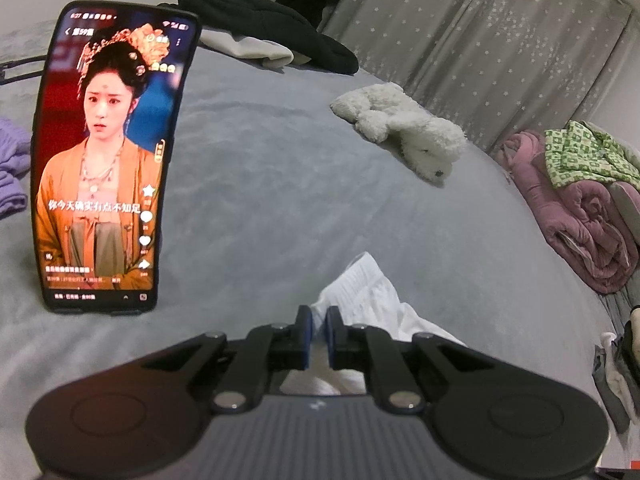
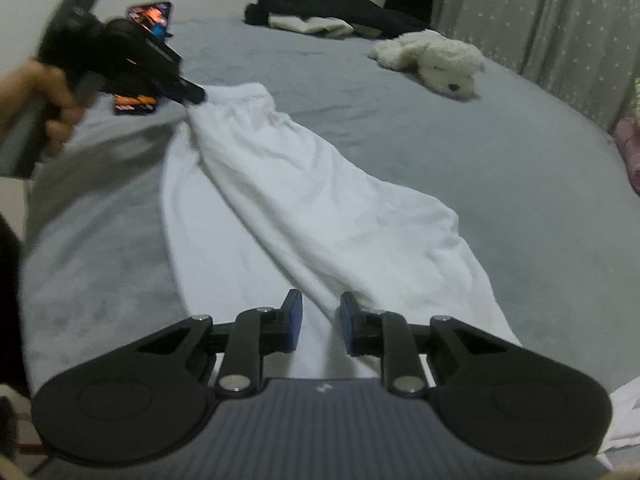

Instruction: Fold clothes

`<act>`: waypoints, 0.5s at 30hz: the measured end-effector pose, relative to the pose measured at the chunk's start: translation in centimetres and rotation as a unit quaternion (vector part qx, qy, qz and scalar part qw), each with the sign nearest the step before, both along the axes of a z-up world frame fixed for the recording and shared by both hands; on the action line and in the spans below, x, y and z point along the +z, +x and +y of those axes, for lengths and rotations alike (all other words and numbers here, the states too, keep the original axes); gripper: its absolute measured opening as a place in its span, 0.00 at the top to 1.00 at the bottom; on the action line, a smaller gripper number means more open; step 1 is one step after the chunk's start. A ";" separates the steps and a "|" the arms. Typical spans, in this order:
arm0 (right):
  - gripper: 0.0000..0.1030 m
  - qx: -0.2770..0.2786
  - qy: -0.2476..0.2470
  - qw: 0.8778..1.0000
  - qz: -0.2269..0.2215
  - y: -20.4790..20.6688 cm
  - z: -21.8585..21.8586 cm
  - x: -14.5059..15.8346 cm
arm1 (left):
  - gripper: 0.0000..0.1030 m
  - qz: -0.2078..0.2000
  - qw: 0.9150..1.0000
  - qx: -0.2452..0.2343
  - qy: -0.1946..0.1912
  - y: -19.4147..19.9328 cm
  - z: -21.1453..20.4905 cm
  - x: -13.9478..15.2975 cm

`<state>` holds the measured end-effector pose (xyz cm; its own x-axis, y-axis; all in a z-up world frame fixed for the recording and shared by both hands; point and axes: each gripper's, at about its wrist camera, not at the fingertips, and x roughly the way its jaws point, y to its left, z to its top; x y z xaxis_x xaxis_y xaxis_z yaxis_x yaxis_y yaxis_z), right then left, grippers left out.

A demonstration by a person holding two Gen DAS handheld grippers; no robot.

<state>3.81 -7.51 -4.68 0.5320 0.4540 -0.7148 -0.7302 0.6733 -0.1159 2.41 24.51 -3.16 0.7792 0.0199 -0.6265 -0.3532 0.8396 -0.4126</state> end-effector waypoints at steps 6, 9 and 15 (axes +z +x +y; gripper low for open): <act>0.99 -0.004 -0.001 1.000 -0.003 0.2 -0.1 0.2 | 0.93 -0.003 1.000 -0.003 -0.002 0.1 0.3 0.1; 0.99 0.002 0.017 1.000 -0.004 -0.5 -0.8 1.9 | 0.93 -0.009 1.000 -0.010 -0.006 -0.2 0.7 0.2; 0.99 0.027 0.050 0.998 0.004 -2.4 -1.9 4.7 | 0.93 -0.019 0.998 -0.041 -0.032 -1.0 1.6 0.3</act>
